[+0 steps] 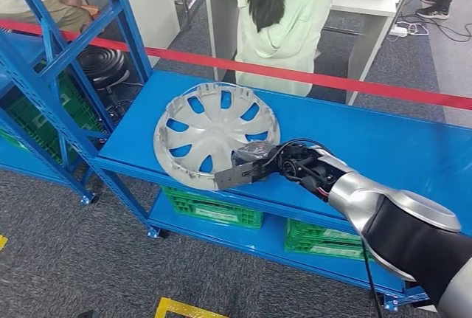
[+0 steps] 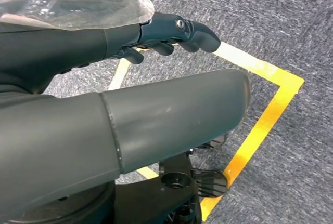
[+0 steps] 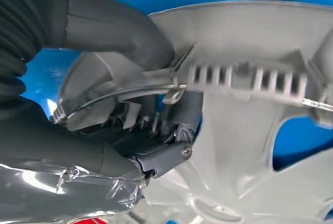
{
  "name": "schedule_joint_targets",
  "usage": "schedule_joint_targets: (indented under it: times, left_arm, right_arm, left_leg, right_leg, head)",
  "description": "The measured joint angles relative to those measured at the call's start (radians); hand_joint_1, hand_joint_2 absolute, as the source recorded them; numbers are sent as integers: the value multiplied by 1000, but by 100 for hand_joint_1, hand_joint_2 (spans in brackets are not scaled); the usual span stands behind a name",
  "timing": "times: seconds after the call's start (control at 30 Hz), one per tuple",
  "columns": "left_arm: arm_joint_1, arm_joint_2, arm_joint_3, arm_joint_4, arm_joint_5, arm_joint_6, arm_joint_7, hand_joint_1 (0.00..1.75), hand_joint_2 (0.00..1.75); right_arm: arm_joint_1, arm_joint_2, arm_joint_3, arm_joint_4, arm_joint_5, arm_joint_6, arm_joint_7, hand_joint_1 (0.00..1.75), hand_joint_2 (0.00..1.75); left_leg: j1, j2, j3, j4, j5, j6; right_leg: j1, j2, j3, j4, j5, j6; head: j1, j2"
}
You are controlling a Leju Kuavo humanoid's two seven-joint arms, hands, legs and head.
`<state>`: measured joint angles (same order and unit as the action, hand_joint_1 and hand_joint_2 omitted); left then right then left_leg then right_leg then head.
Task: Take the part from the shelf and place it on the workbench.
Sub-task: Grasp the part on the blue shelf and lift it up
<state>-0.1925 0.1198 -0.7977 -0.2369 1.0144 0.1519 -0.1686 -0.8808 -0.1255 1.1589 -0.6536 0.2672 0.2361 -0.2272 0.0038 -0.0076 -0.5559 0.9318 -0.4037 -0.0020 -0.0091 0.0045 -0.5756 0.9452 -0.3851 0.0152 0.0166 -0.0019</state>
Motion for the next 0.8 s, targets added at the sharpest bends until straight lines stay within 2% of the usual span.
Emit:
schedule_joint_targets:
  times: [0.17,0.33,0.8]
  left_arm:
    - [0,0,1,0,19,3,-18,0,0]
    - [3,0,6,0,39,7,-31,0,0]
    - [14,-1,27,0,61,25,-46,0,0]
  right_arm:
    - [-9,0,3,0,36,92,40,175,175]
    - [-16,0,20,-1,53,146,42,175,175]
    - [-23,-11,72,-5,24,179,47,175,175]
  left_leg:
    - [0,0,1,0,0,0]
    - [0,0,2,0,0,0]
    - [0,0,12,0,-3,-1]
  right_leg:
    - [0,0,0,0,0,0]
    - [0,0,1,0,0,0]
    - [0,1,11,-1,-2,0]
  head:
    - [0,0]
    - [0,0]
    - [0,0]
